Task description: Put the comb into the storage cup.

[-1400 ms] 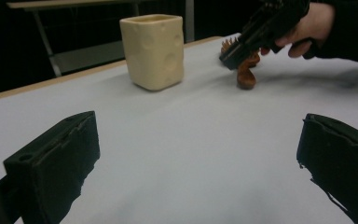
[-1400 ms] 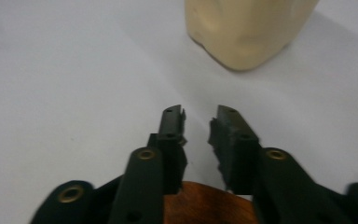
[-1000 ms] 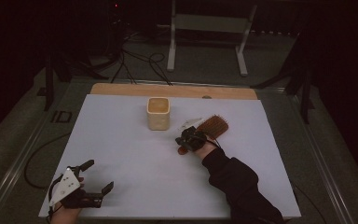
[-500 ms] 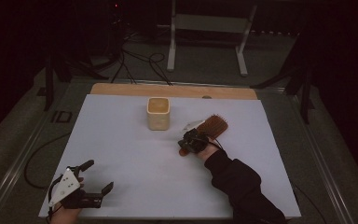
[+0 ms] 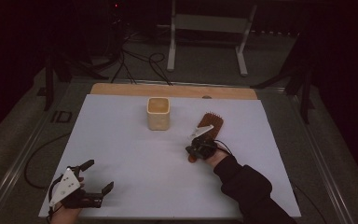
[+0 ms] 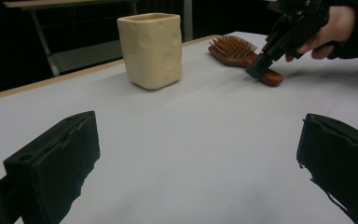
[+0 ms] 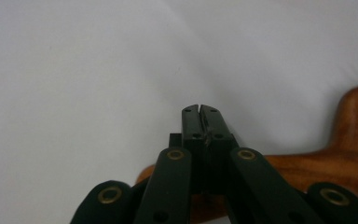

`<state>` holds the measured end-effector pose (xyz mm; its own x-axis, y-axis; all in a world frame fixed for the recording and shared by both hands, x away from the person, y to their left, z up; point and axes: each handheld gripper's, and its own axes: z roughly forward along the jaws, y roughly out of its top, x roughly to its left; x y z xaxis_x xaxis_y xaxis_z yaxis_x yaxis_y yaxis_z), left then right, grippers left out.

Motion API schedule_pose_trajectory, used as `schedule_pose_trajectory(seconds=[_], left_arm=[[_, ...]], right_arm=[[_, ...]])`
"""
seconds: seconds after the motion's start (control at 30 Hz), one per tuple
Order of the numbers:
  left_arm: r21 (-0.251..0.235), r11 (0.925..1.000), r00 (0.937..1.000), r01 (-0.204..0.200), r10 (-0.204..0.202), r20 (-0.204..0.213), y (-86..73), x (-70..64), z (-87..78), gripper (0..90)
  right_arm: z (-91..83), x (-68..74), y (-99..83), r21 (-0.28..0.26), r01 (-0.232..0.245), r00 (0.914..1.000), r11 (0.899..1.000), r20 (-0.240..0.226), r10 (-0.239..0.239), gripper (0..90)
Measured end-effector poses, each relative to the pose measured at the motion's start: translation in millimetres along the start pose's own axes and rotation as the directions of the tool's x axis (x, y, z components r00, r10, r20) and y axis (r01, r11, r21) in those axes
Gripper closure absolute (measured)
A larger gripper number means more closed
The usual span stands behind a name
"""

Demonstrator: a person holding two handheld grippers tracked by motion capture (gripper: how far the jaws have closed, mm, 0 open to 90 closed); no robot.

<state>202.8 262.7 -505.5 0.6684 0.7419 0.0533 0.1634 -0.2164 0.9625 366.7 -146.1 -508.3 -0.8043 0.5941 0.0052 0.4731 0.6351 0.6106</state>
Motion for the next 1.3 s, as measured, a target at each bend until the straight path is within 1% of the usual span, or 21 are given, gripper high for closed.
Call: schedule_pose_trajectory(seconds=[0.07, 0.17, 0.2, 0.23, 0.33, 0.47, 0.53, 0.6, 0.73, 0.77, 0.87, 0.9, 1.0, 1.1, 1.2, 1.3], left_arm=[[-0.007, 1.0000, 1.0000, 0.002, -0.002, -0.001, 0.6, 0.1, -0.3, 0.0], [0.000, 1.0000, 1.0000, 0.000, 0.000, 0.000, -0.1, 0.0, 0.0, 0.0], [-0.002, 1.0000, 1.0000, 0.002, -0.002, 0.000, 0.0, 0.2, 0.1, 0.0], [-0.006, 1.0000, 1.0000, 0.003, -0.003, 0.000, 0.3, 0.4, 0.2, 0.0], [0.000, 1.0000, 1.0000, -0.001, 0.001, -0.001, -0.1, -0.2, 0.6, 0.0], [-0.004, 1.0000, 1.0000, 0.001, -0.001, -0.001, 0.3, 0.1, 0.4, 0.0], [0.005, 1.0000, 1.0000, 0.000, 0.000, -0.001, -0.3, 0.1, 0.6, 0.0], [-0.004, 1.0000, 1.0000, 0.003, -0.003, -0.001, 0.3, 0.3, 0.5, 0.0], [0.004, 1.0000, 1.0000, 0.002, -0.002, -0.001, -0.2, 0.0, 1.0, 0.0], [0.000, 1.0000, 1.0000, 0.002, -0.002, -0.001, 0.1, 0.1, 1.0, 0.0], [-0.002, 1.0000, 1.0000, 0.001, -0.001, -0.002, 0.2, 0.1, 0.8, 0.0], [0.006, 1.0000, 1.0000, 0.000, 0.000, -0.003, -0.3, 0.1, 0.9, 0.0], [-0.002, 1.0000, 1.0000, 0.004, -0.004, -0.003, 0.2, 0.4, 1.0, 0.0], [0.006, 1.0000, 1.0000, 0.005, -0.005, -0.004, -0.6, 0.2, 1.3, 0.0], [-0.002, 1.0000, 1.0000, 0.005, -0.005, -0.004, 0.1, 0.5, 1.2, 0.0], [0.007, 1.0000, 1.0000, 0.001, -0.001, -0.001, -0.5, 0.2, 1.6, 0.0]], right_arm=[[-2.0, 0.4, -5.3, 0.006, 0.004, 1.0000, 1.000, 0.003, -0.004, 90.0], [-6.0, -0.4, -13.8, 0.016, 0.000, 1.0000, 1.000, 0.003, 0.000, 90.0], [-7.4, -1.1, -16.2, 0.016, 0.005, 1.0000, 1.000, 0.003, -0.005, 90.0], [-9.2, -1.7, -18.2, 0.017, 0.001, 1.0000, 1.000, 0.007, -0.001, 90.0], [-14.7, -4.9, -24.1, 0.022, 0.000, 0.9999, 1.000, 0.011, -0.001, 90.0], [-23.1, -8.8, -32.6, 0.040, 0.004, 0.9997, 0.999, 0.023, -0.005, 90.0], [-28.0, -11.1, -37.1, 0.042, -0.010, 0.9996, 0.999, 0.027, 0.009, 90.0], [-33.4, -14.2, -42.7, 0.043, -0.019, 0.9993, 0.999, 0.032, 0.018, 90.0], [-39.6, -19.0, -52.2, 0.044, -0.041, 0.9985, 0.998, 0.038, 0.039, 90.0], [-41.1, -20.3, -54.4, 0.044, -0.048, 0.9982, 0.998, 0.038, 0.046, 90.0], [-44.9, -23.5, -58.5, 0.045, -0.047, 0.9979, 0.998, 0.046, 0.045, 90.0], [-46.7, -24.9, -60.5, 0.042, -0.056, 0.9972, 0.998, 0.051, 0.054, 90.0], [-52.6, -31.0, -68.9, 0.035, -0.076, 0.9955, 0.997, 0.060, 0.073, 90.0], [-56.3, -35.7, -74.8, 0.033, -0.094, 0.9934, 0.995, 0.069, 0.092, 90.0], [-60.0, -39.4, -79.0, 0.035, -0.100, 0.9916, 0.994, 0.086, 0.097, 90.0], [-62.2, -41.9, -81.4, 0.032, -0.105, 0.9905, 0.994, 0.093, 0.102, 90.0]])
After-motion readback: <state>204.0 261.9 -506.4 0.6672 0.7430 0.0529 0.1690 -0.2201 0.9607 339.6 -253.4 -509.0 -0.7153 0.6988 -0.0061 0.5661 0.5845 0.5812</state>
